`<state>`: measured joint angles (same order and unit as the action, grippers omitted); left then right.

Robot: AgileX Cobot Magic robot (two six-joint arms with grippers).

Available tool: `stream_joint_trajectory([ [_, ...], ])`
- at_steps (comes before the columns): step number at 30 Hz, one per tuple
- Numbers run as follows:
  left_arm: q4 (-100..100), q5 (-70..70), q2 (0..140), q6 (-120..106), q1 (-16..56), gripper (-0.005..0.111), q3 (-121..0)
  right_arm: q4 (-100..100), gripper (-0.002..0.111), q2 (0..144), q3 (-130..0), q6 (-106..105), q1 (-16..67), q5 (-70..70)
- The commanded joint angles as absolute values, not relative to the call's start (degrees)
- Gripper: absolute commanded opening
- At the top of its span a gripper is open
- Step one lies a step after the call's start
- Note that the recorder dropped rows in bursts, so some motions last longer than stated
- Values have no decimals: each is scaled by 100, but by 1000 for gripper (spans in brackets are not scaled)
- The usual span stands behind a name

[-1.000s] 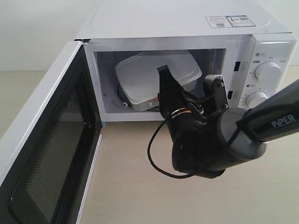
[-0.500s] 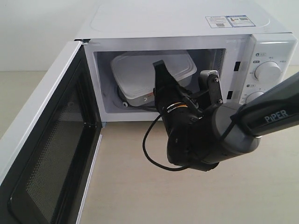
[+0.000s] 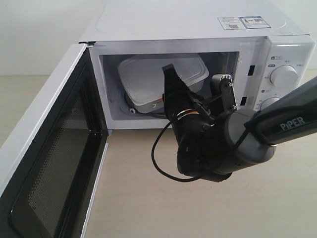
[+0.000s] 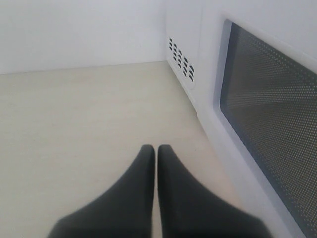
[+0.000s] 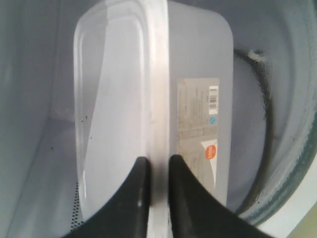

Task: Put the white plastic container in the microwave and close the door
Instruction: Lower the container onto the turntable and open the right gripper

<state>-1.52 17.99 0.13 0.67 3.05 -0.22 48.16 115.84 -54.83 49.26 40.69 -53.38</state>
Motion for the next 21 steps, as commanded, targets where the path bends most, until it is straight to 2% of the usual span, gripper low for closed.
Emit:
stream_joint_trajectory([
  [1,-157,1800,0,58,293,4,0,4709,0,11657,-5526,4826,4051,-5516],
  [16,-157,1800,0,58,293,4,0,4721,0,11788,-5562,4951,4051,-5757],
  [19,-157,1800,0,58,293,4,0,4721,11,11788,-5562,4938,4051,-5757],
  [21,-157,1800,0,58,293,4,0,4721,26,11788,-5562,4938,4051,-5757],
])
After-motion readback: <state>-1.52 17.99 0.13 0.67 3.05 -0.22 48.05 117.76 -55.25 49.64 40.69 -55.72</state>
